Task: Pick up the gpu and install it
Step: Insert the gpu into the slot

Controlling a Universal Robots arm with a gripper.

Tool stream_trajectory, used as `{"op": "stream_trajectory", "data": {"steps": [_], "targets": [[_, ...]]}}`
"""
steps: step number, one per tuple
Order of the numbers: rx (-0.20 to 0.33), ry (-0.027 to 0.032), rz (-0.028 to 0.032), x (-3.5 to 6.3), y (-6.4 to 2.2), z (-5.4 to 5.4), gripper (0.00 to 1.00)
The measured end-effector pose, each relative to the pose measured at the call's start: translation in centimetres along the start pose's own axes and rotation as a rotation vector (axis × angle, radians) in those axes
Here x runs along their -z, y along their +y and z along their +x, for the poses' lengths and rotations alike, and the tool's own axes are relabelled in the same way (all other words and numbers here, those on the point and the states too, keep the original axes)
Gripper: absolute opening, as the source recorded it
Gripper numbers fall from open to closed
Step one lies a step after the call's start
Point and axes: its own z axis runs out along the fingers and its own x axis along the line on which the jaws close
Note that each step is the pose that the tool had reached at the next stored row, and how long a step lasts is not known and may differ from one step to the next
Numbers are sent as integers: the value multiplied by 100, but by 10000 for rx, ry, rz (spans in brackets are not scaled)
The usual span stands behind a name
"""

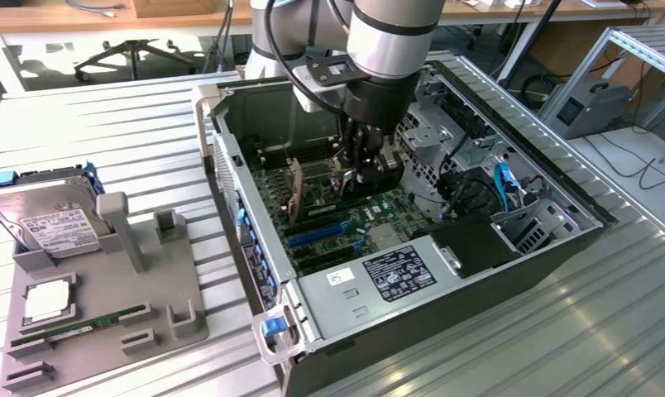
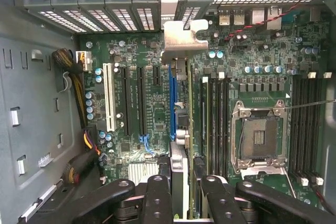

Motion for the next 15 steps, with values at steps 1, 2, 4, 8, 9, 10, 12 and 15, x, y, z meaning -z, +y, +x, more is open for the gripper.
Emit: {"op": "stream_trajectory", "data": {"steps": [1,2,4,8,9,10,12,15], "targets": [[0,-1,0,-3,3,0,27],[0,0,0,-5,6,0,27],[0,0,0,-10,17,1,27],[0,1,0,-24,53,2,27],[0,1,0,-31,64,2,27],[1,2,0,-36,72,3,27],[0,2,0,-47,85,3,27],[-1,3,0,-61,97,4,27]]}}
